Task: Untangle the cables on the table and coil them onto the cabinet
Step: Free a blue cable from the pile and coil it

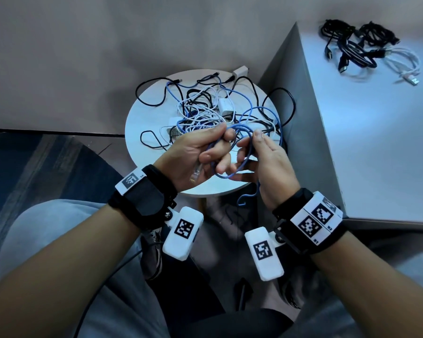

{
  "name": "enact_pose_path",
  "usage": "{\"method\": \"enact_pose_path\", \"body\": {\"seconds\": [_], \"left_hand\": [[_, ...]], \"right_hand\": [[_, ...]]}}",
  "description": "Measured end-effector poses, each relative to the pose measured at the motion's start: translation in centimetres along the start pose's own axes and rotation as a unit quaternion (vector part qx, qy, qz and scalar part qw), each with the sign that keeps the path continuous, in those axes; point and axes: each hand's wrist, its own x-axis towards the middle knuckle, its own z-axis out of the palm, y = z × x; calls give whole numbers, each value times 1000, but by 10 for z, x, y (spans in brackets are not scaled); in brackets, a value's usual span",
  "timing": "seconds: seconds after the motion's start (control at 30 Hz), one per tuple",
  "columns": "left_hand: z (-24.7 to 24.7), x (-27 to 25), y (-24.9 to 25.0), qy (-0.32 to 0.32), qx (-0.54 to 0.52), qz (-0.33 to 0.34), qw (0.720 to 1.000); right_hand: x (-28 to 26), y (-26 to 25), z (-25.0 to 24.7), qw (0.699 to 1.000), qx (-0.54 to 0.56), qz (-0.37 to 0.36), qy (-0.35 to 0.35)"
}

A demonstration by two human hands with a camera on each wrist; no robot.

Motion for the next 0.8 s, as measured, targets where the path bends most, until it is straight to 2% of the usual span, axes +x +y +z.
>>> {"method": "enact_pose_path", "body": {"seconds": [0.1,0.17,0.23,0.27,0.3,0.37,0.43,0.5,0.57,0.6,0.67,0.73,0.8], "left_hand": [[-1,0,5,8,-44,37,998],[-3,-1,10,32,-42,77,996],[-6,0,15,68,-33,118,990],[-9,0,17,88,-29,138,986],[-11,0,18,108,-18,155,982],[-12,0,18,143,42,174,973],[-14,-1,17,165,166,177,956],[-17,-1,15,159,335,164,914],[-20,-3,11,126,470,115,866],[-21,-4,9,106,498,83,857],[-19,-4,8,73,471,33,878],[-14,-3,9,56,399,10,915],[-10,-2,8,27,345,-5,938]], "right_hand": [[-1,5,0,997,-77,8,-27],[1,13,-2,973,-219,-19,-65],[-2,18,-2,899,-414,-50,-135],[-5,20,-1,860,-481,-50,-166],[-9,21,1,837,-510,-40,-193],[-17,22,6,847,-473,13,-244],[-22,18,10,851,-451,31,-269],[-18,12,8,850,-465,-13,-248],[-14,6,6,888,-406,-73,-203],[-11,4,5,914,-354,-108,-168],[-5,4,1,949,-253,-172,-79],[-2,0,-2,956,-194,-220,-21],[-1,-3,-4,955,-160,-250,6]]}}
